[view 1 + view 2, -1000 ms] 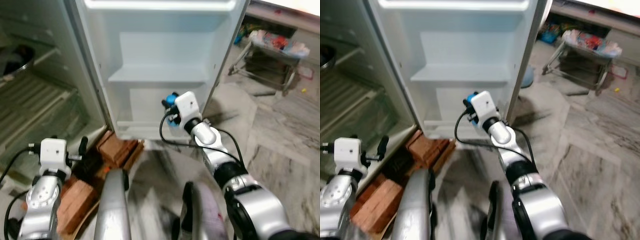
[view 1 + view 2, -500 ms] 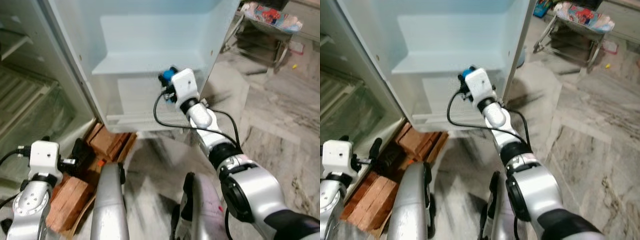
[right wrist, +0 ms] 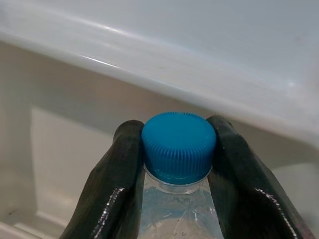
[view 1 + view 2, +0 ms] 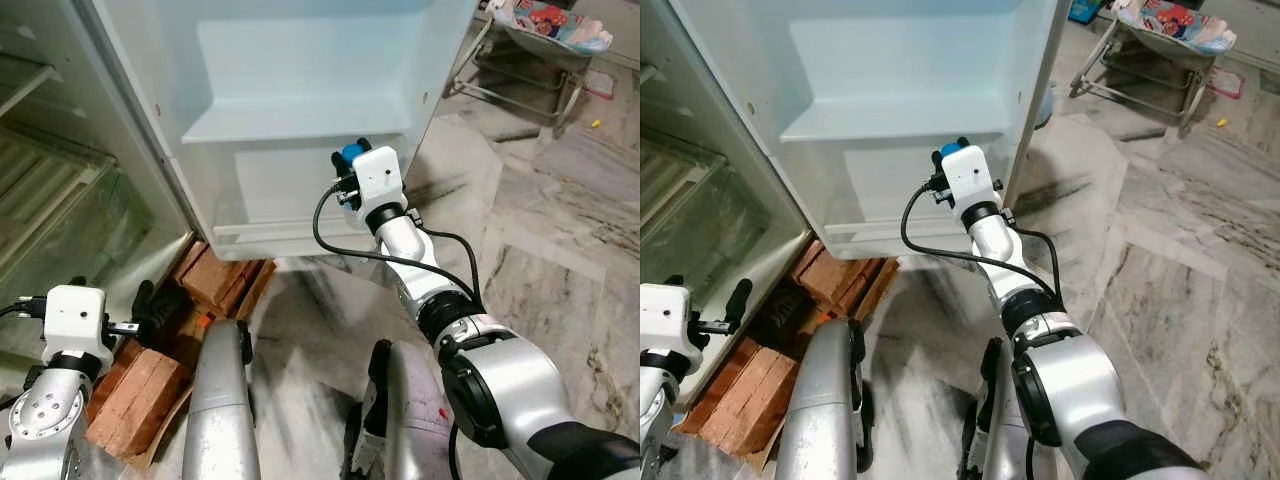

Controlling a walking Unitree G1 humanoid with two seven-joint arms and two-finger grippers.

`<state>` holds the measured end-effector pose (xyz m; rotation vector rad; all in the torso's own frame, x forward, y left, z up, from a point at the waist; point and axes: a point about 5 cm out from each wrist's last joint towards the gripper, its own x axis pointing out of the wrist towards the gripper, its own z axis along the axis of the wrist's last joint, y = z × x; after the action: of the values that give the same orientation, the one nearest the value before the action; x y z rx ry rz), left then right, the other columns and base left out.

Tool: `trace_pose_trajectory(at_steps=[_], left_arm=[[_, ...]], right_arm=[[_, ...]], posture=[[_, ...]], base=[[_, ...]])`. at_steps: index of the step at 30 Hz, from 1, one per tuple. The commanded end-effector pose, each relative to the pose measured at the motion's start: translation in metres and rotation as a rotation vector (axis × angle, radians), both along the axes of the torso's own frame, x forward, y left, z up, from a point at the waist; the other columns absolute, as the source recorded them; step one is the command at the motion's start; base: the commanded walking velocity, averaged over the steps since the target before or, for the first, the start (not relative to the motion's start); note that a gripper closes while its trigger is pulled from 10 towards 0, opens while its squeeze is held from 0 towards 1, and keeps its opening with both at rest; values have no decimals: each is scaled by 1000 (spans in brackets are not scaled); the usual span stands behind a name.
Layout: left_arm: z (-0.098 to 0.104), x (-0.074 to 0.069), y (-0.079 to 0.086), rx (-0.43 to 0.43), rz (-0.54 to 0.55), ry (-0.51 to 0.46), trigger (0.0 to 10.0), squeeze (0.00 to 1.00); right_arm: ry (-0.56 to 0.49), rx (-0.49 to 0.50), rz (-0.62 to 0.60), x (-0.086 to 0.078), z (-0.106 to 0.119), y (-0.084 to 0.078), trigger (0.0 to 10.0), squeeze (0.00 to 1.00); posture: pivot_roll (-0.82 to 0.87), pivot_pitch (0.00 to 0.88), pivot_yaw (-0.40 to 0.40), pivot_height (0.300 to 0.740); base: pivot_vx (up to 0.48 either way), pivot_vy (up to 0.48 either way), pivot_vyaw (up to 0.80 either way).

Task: Restocking fridge

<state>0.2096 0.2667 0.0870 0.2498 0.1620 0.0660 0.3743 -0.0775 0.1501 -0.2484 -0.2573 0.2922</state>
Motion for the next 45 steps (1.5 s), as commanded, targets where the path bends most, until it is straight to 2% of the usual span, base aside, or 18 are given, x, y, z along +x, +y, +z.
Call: trace_pose_trajectory(at_steps=[1, 4, 8, 10, 14, 21, 23, 25, 30, 36, 42, 44, 45], left_arm=[[2, -3, 3, 6, -1, 6, 10000, 0], [4, -6, 3, 8, 0, 10, 10000, 0], [5, -9, 3, 10, 0, 13, 10000, 0], [7, -15, 3, 17, 3, 8, 10000, 0], [7, -23, 4, 25, 7, 27, 10000, 0], [8, -36, 5, 28, 15, 46, 10000, 0], [8, -37, 5, 29, 20, 49, 10000, 0], [6, -43, 5, 27, 32, 62, 10000, 0], [5, -47, 2, 22, 38, 68, 10000, 0], [5, -49, 1, 18, 46, 73, 10000, 0], [6, -50, 3, 21, 52, 74, 10000, 0], [6, -51, 4, 24, 58, 76, 10000, 0], [5, -50, 4, 24, 61, 74, 10000, 0]], right_arm=[[109, -19, -48, -3, -23, -11, 10000, 0], [45, -39, -40, 1, -9, -8, 10000, 0], [24, -49, -45, 4, -3, -9, 10000, 0], [-1, -79, -59, 6, 3, -11, 10000, 0], [-2, -73, -67, 9, 7, -12, 10000, 0], [-21, -17, -49, 13, 21, -8, 10000, 0], [-46, 1, -46, 15, 29, -6, 10000, 0], [-108, 68, -29, 20, 53, 1, 10000, 0], [-172, 97, 5, 19, 68, 9, 10000, 0], [-185, 100, 29, 16, 64, 12, 10000, 0], [-199, 151, 67, 14, 69, 16, 10000, 0], [-244, 216, 130, 11, 82, 28, 10000, 0], [-304, 240, 185, 5, 90, 38, 10000, 0]], posture=[[345, 253, -30, 572], [348, 262, -26, 572], [356, 274, -28, 572], [369, 287, -27, 572], [382, 307, -25, 572], [393, 343, -33, 572], [392, 352, -38, 572], [384, 360, -46, 572], [383, 365, -57, 572], [387, 369, -61, 572], [387, 372, -61, 572], [386, 364, -64, 572], [384, 355, -66, 572]], base=[[0, 0, 0], [0, 0, 0], [0, 0, 0], [0, 0, 0], [0, 0, 0], [0, 0, 0], [0, 0, 0], [0, 0, 0], [0, 0, 0], [0, 0, 0], [0, 0, 0], [0, 0, 0], [0, 0, 0]])
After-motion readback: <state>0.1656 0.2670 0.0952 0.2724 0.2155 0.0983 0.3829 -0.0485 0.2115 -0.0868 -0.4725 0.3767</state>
